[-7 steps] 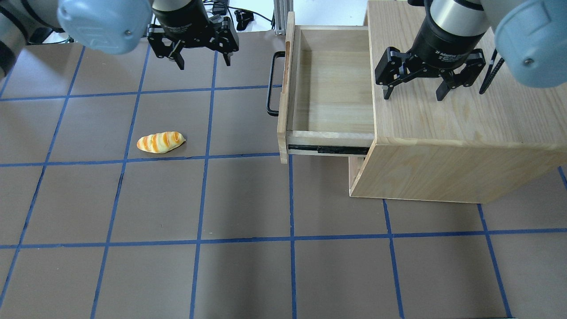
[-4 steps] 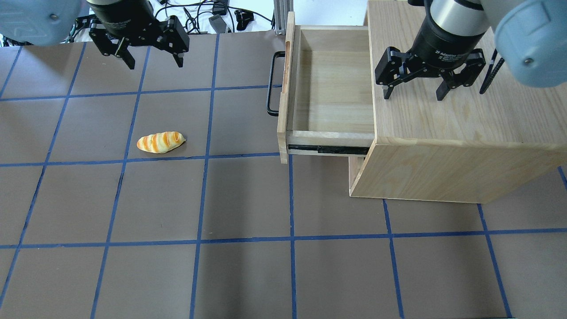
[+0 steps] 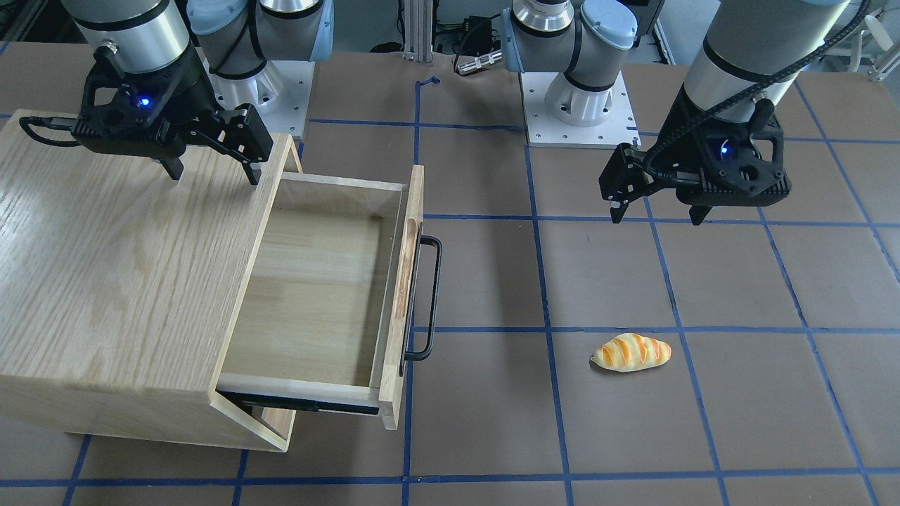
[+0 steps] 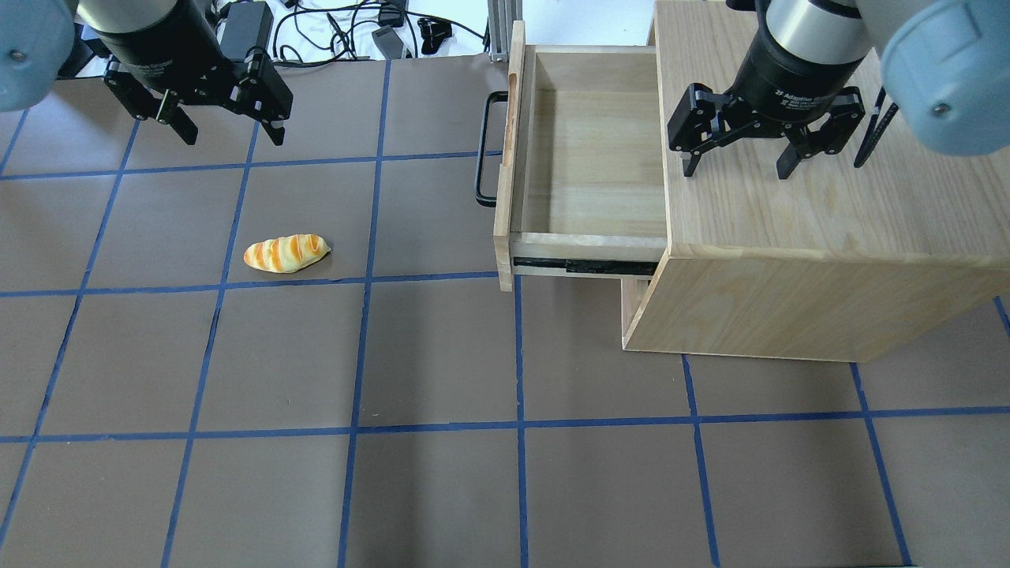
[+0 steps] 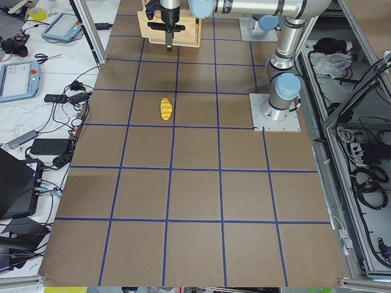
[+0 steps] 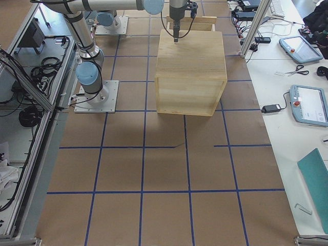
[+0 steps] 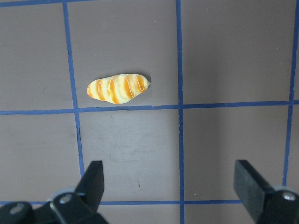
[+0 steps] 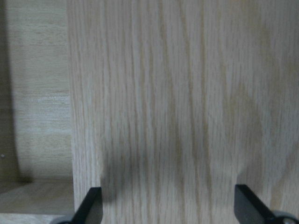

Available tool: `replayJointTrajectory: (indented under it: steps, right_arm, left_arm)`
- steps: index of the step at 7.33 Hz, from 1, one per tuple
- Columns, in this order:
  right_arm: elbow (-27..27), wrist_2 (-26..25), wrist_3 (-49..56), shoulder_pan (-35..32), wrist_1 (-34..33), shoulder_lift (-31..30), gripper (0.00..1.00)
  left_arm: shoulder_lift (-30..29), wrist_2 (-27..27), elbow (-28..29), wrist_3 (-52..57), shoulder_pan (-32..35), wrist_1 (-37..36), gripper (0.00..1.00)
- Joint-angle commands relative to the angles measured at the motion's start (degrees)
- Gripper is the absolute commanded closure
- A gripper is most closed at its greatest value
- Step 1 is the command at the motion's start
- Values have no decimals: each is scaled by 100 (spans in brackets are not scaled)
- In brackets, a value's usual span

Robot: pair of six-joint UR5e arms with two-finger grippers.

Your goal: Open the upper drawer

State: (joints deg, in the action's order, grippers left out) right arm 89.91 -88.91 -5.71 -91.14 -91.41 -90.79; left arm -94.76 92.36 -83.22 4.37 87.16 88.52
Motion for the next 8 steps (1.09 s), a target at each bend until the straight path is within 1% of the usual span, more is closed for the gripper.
replayJointTrajectory:
  steps: [1,8]
  right_arm:
    - [0,-4,0,0,0,0,0]
    - [0,-4,0,0,0,0,0]
  left_arm:
    - [133,-34,-176,11,-41,-2,0]
    - [230,-95,-229,-24,-41,-2,0]
